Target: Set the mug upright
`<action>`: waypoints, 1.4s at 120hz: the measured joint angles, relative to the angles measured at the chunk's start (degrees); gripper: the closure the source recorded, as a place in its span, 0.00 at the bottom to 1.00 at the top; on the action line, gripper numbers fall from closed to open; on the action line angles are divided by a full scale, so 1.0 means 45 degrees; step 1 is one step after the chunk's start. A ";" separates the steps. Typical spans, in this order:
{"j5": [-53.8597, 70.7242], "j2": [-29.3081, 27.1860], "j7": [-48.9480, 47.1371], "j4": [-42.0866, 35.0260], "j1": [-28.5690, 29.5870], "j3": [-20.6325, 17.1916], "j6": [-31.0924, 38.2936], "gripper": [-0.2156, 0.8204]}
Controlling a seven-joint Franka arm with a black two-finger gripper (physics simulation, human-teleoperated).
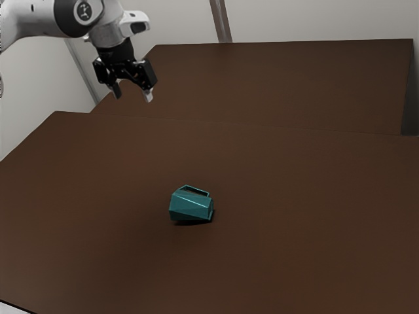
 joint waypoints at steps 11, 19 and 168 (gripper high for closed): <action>0.0000 0.0170 -0.0009 -0.0001 -0.0049 0.0036 -0.0052 0.21; -0.0005 0.0167 -0.0012 -0.0051 -0.0021 0.0047 -0.0108 0.21; -0.9845 -0.0057 0.6440 -0.9400 0.2349 0.0042 0.5944 0.21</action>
